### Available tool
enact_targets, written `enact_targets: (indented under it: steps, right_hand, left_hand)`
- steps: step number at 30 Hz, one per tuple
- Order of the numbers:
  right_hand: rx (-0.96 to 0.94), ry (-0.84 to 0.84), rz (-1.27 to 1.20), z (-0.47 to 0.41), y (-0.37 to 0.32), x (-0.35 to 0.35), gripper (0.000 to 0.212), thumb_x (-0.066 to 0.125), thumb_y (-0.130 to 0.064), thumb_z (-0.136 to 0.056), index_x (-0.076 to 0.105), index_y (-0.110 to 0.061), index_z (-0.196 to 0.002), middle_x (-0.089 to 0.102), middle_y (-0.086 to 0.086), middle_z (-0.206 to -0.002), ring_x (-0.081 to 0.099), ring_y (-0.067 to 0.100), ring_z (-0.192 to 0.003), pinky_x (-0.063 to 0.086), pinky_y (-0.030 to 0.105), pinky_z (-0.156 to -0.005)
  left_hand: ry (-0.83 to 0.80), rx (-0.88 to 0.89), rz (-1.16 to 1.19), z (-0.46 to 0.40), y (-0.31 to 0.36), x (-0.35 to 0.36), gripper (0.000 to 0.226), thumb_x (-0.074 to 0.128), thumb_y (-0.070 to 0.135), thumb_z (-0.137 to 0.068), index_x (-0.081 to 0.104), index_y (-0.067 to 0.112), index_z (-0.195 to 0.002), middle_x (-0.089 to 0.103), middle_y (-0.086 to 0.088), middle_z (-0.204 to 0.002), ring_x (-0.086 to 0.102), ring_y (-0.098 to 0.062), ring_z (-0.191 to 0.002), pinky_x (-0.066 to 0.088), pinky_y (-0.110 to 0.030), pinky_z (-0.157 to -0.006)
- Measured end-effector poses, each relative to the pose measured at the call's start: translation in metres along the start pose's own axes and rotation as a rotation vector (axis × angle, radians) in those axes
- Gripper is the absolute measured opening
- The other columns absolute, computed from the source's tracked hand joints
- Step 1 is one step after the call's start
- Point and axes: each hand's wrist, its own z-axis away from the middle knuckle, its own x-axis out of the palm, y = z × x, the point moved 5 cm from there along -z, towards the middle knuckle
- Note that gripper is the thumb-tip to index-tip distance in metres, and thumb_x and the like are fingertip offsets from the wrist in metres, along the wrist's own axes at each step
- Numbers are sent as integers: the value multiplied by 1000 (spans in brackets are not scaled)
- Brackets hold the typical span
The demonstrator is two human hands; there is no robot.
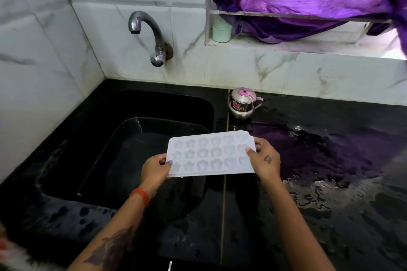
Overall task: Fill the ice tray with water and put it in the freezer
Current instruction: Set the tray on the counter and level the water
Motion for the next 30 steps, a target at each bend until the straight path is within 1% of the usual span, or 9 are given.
enact_targets:
  steps: [2, 6, 9, 13, 16, 20, 25, 27, 30]
  right_hand:
    - [-58, -24, 0, 1, -19, 13, 29, 62, -14, -87, 61, -16, -116, 64, -2, -99, 58, 15, -91, 43, 27, -83]
    - [-178, -74, 6, 4, -54, 36, 34, 65, -14, -85, 62, -19, -118, 59, -8, -91, 62, 16, -90, 47, 28, -82]
    - [-256, -112, 15, 5, -75, 53, 40, 67, -13, -84, 61, -22, -122, 61, -7, -94, 64, 19, -92, 50, 33, -86]
    - [-368, -118, 25, 8, -95, 73, 48, 68, -12, -84, 57, -22, -129, 65, 2, -104, 64, 22, -94, 51, 41, -89]
    - [-453, -108, 44, 12, -105, 84, 52, 68, -14, -85, 52, -17, -134, 64, 5, -110, 62, 22, -98, 50, 38, -90]
    - [-579, -83, 65, 19, -121, 92, 48, 67, -15, -85, 55, -15, -131, 65, 5, -110, 62, 22, -96, 49, 34, -87]
    - [-600, -90, 31, 22, -131, 102, 42, 67, -11, -84, 59, -19, -125, 64, -2, -111, 62, 15, -92, 49, 27, -83]
    - [-612, -93, 31, 24, -134, 103, 40, 66, -10, -85, 60, -20, -123, 63, -4, -112, 61, 12, -91, 48, 22, -80]
    - [-638, -87, 0, 27, -138, 104, 37, 65, -8, -85, 61, -18, -120, 64, -4, -111, 59, 10, -87, 49, 24, -78]
  left_hand:
    - [42, -36, -11, -11, -9, -13, 27, 57, 6, -87, 68, 12, -112, 70, -2, -97, 64, -22, -95, 53, -41, -86]
    - [117, -90, 3, -26, -21, -33, 27, 58, 3, -86, 68, 11, -110, 70, -6, -101, 64, -24, -97, 53, -41, -87]
    - [160, -143, 32, -36, -31, -45, 28, 59, 1, -82, 69, 9, -107, 70, -7, -100, 64, -25, -96, 53, -43, -87]
    - [175, -209, 78, -47, -41, -57, 28, 62, -1, -78, 69, 7, -103, 67, -5, -88, 66, -27, -90, 55, -45, -83]
    - [178, -229, 94, -55, -47, -64, 24, 62, -3, -75, 69, 10, -93, 69, -7, -85, 68, -29, -81, 57, -46, -79]
    - [195, -258, 126, -59, -50, -71, 24, 61, -7, -75, 60, 16, -78, 66, -10, -83, 68, -31, -75, 57, -47, -77]
    - [208, -270, 215, -67, -51, -79, 21, 57, -9, -76, 60, 6, -90, 67, -17, -91, 68, -30, -74, 58, -46, -77]
    - [212, -278, 227, -70, -53, -82, 26, 60, -7, -74, 61, 4, -97, 67, -16, -91, 68, -28, -74, 58, -45, -78]
    - [227, -258, 217, -70, -50, -84, 29, 64, -1, -77, 58, 6, -104, 66, -12, -94, 64, -23, -77, 56, -43, -81]
